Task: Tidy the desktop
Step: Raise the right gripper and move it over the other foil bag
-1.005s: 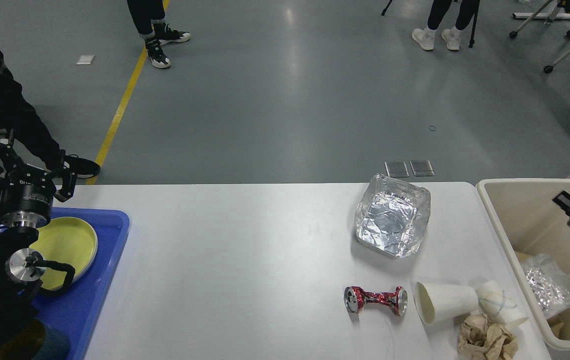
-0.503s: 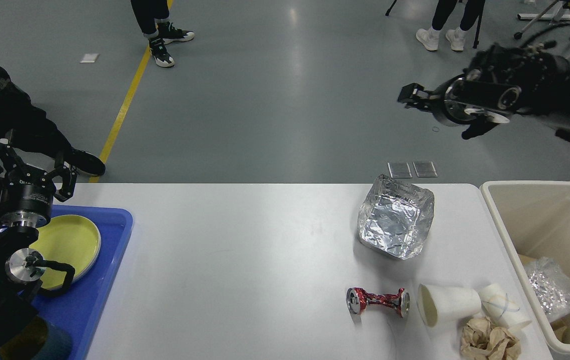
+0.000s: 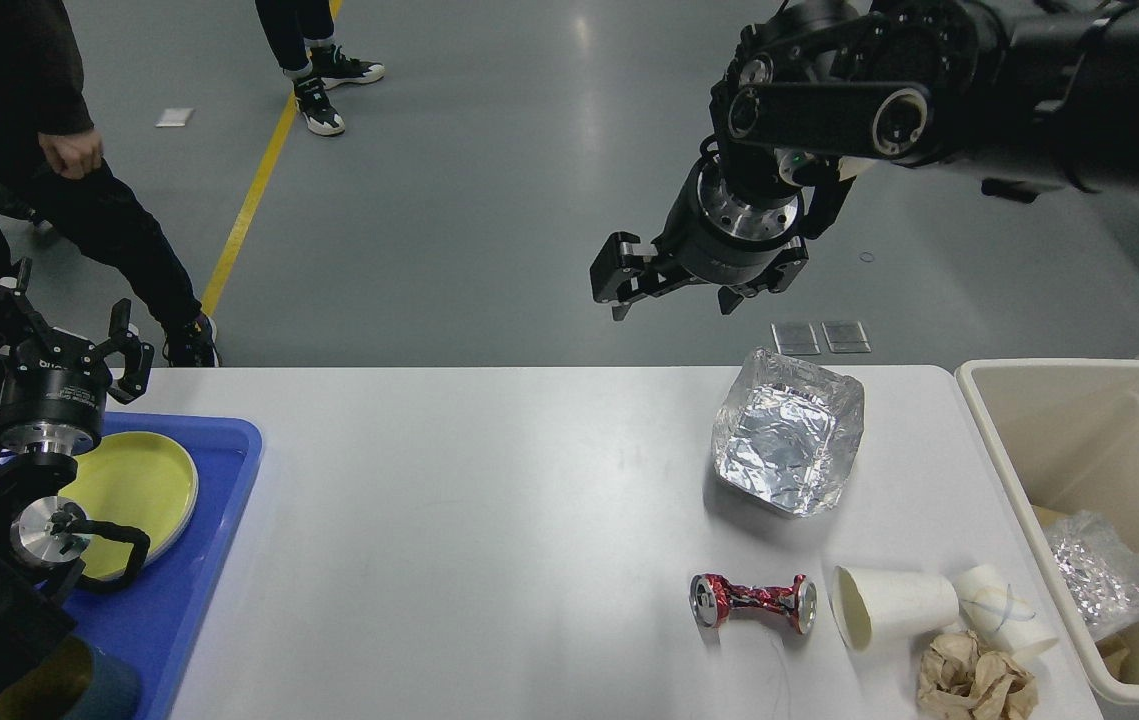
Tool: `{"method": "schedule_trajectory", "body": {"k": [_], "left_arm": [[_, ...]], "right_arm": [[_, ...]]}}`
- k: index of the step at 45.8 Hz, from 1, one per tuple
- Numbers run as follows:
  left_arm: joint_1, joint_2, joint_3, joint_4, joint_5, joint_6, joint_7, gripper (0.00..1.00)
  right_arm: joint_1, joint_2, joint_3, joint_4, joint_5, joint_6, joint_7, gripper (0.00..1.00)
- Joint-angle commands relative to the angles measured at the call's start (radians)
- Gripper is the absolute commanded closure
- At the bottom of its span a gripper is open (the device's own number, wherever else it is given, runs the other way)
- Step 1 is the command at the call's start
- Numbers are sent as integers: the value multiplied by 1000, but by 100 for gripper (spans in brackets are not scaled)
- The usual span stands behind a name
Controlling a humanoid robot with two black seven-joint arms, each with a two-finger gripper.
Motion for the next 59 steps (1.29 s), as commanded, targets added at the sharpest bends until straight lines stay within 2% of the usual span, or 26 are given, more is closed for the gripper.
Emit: {"method": "schedule_trajectory", "body": {"k": [1, 8, 39, 53, 59], "left_arm": [[0, 0, 0, 0, 0, 0, 0, 4], [0, 0, 0, 0, 0, 0, 0, 4], [0, 0, 0, 0, 0, 0, 0, 4], [0, 0, 0, 0, 0, 0, 0, 4], [0, 0, 0, 0, 0, 0, 0, 4]], "right_arm": [[116, -48, 6, 69, 27, 110, 3, 0], [237, -116, 21, 112, 105, 209, 3, 0], [105, -147, -2, 103, 102, 148, 1, 0], [-74, -150, -29, 97, 94, -17, 0, 0], [-201, -148, -31, 31, 94, -122, 0, 0]]}}
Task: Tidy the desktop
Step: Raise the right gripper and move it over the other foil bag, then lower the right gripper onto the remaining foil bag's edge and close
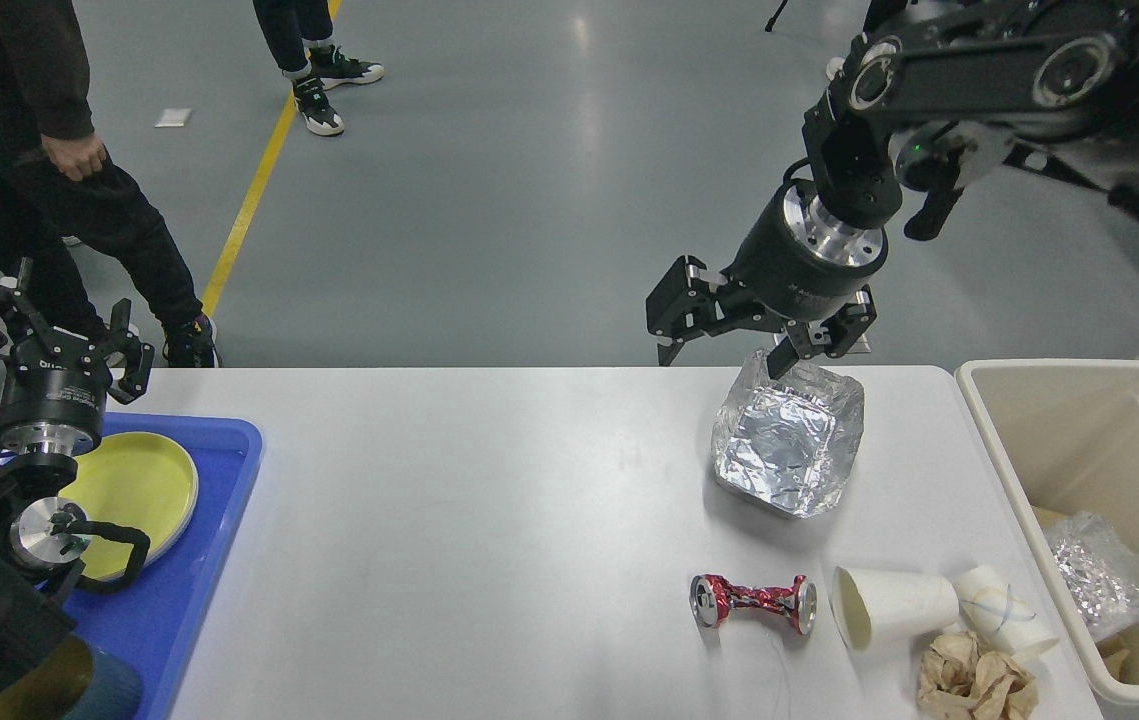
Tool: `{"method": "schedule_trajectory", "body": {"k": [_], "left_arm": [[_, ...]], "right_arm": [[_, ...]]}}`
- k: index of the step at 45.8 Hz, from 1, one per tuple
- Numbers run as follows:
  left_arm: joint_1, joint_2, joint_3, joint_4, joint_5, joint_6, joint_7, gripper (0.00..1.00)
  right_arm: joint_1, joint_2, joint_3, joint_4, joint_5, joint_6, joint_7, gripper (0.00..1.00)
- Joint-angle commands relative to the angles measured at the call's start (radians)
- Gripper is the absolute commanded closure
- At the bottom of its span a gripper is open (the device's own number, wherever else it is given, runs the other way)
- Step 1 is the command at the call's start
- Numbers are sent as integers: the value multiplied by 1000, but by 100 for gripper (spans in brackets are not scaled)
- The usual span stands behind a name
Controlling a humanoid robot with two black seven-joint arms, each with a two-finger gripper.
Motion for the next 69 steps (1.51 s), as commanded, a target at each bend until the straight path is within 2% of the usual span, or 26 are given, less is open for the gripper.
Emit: {"method": "schedule_trajectory", "body": {"k": [1, 19, 29, 37, 46, 69], "left_arm": [[0, 0, 0, 0, 0, 0, 0, 4], [1, 0, 0, 0, 0, 0, 0, 4], [0, 0, -2, 0, 0, 0, 0, 4], [0, 0, 0, 0, 0, 0, 0, 4], [0, 0, -2, 0, 0, 0, 0, 4], [0, 0, 0, 0, 0, 0, 0, 4]], "right_arm": [[-128, 0, -1, -71, 0, -99, 1, 0], [-506, 30, 10, -359, 0, -282, 1, 0], [-619, 78, 18, -416, 0, -449, 1, 0], [-693, 96, 47, -425, -2, -477, 3, 0], [-805, 141, 39, -542, -26, -541, 3, 0], [-774, 119, -19, -529, -81, -529, 0, 0]]}}
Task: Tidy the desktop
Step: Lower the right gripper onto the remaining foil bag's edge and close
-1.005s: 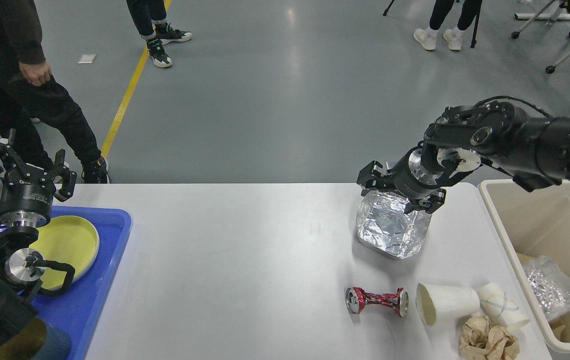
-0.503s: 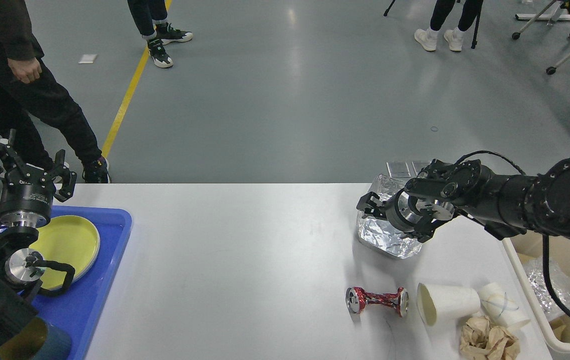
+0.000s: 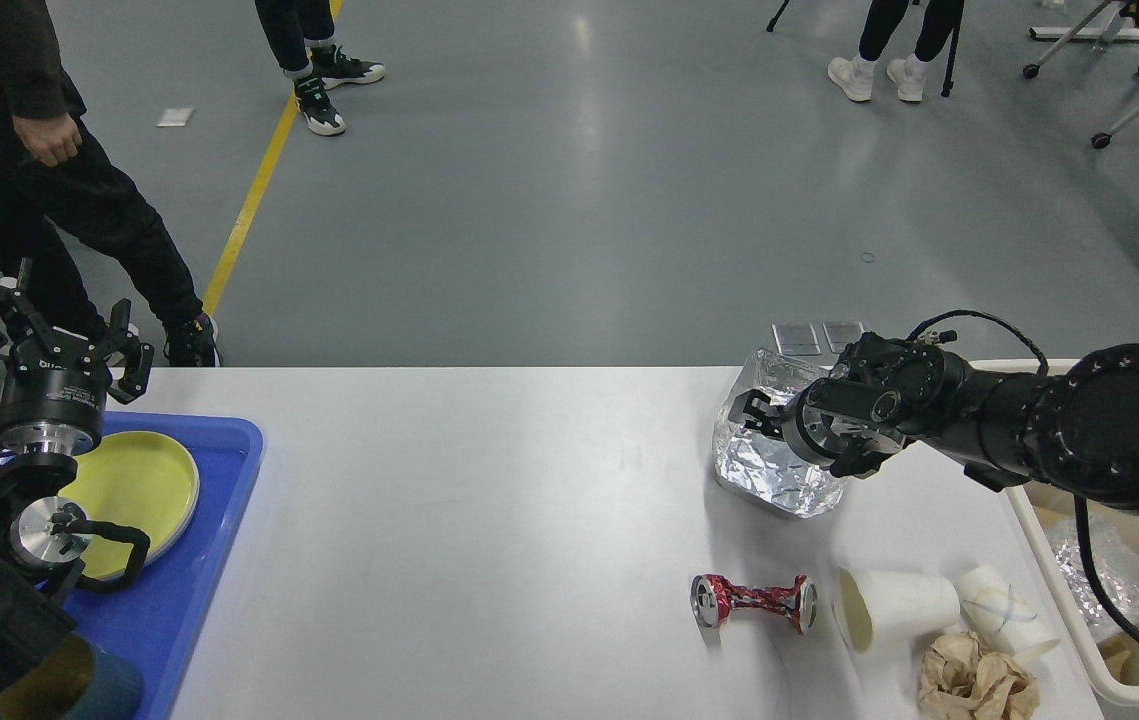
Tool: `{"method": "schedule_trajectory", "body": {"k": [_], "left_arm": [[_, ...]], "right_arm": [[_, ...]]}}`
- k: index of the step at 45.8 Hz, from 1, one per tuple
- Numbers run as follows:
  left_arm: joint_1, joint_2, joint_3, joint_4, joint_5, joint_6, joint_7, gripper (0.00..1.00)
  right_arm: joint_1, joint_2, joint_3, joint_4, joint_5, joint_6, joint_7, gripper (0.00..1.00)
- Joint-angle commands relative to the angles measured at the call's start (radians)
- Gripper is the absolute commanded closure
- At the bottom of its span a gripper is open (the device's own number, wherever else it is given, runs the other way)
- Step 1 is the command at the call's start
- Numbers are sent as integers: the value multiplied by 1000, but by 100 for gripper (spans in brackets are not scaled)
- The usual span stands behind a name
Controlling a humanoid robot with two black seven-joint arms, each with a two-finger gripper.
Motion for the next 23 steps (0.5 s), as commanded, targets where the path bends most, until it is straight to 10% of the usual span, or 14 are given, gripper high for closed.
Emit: {"method": "schedule_trajectory", "body": {"k": [1, 23], "left_arm": [[0, 0, 0, 0, 0, 0, 0, 4], [0, 0, -2, 0, 0, 0, 0, 4]], "right_arm": [[-10, -15, -29, 1, -4, 1, 1, 0], [-140, -78, -12, -18, -12, -157, 2, 0]]}}
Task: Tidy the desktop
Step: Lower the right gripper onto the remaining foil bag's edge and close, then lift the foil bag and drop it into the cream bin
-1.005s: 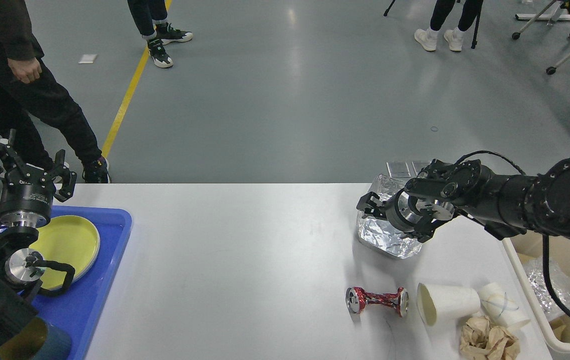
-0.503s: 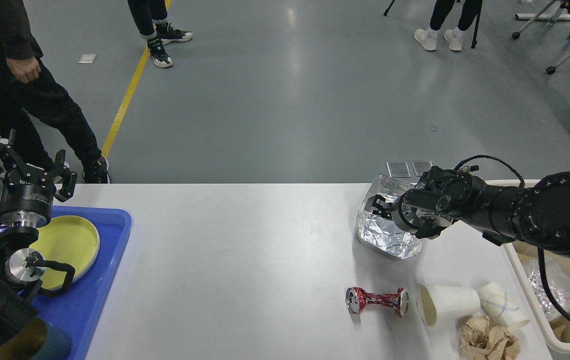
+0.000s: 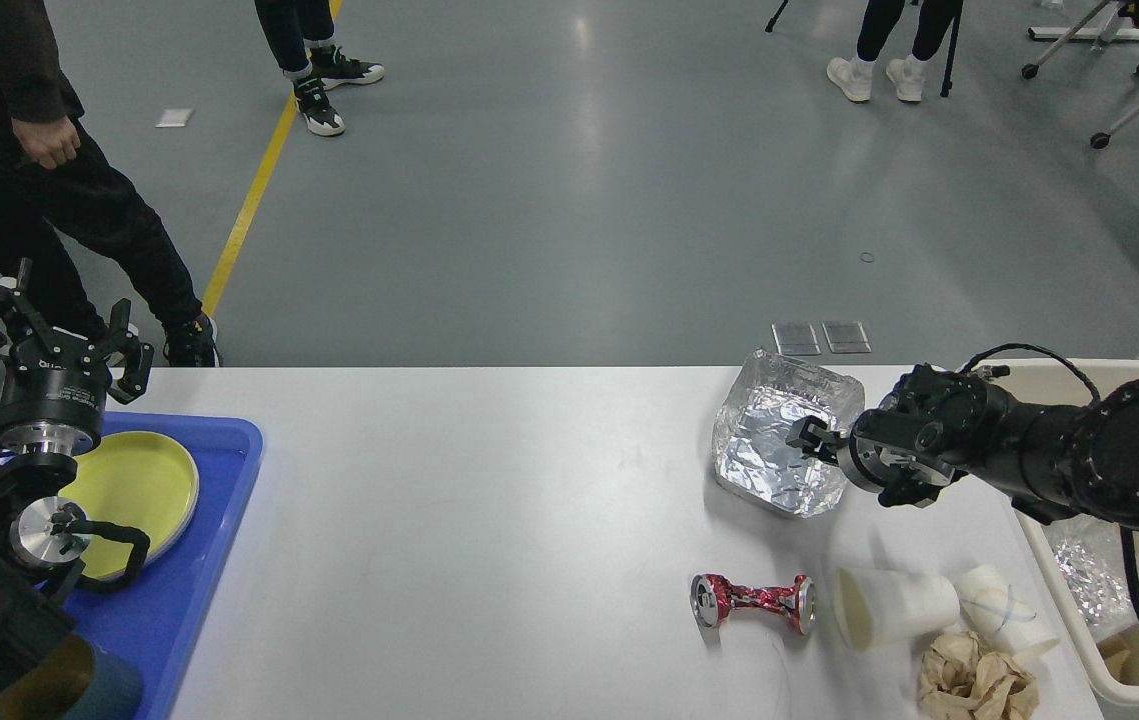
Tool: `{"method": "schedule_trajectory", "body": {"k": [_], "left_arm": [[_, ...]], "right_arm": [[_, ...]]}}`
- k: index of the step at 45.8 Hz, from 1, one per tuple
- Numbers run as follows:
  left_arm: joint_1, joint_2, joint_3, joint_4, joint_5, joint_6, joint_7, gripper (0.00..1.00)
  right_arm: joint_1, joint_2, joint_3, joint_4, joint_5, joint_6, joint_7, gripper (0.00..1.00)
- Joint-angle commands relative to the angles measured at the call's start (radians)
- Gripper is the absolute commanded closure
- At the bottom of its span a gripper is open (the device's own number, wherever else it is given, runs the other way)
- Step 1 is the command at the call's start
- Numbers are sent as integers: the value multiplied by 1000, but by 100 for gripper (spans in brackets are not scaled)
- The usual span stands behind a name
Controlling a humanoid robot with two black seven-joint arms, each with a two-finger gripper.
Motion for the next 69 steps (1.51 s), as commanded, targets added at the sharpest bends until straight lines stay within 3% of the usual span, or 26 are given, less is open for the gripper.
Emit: {"method": "schedule_trajectory", "body": {"k": [1, 9, 29, 34, 44, 62, 69], "left_arm": [[1, 0, -1, 0, 0, 0, 0, 4], [0, 0, -1, 0, 0, 0, 0, 4], [0, 0, -1, 0, 0, 0, 0, 4], [1, 0, -1, 0, 0, 0, 0, 4], [0, 0, -1, 0, 0, 0, 0, 4], [0, 0, -1, 0, 0, 0, 0, 4], [0, 0, -1, 0, 0, 0, 0, 4]], "right_arm": [[-51, -2, 4, 1, 0, -111, 0, 0], [-94, 5, 7, 7, -11, -231, 3, 1], [-99, 33, 30, 29, -40, -277, 4, 11], [-99, 34, 30, 58, -54, -279, 4, 35], [-99, 33, 30, 88, -66, -279, 4, 99], [-68, 19, 97, 96, -80, -334, 1, 100], [67, -74, 106, 249, -81, -320, 0, 100]]}}
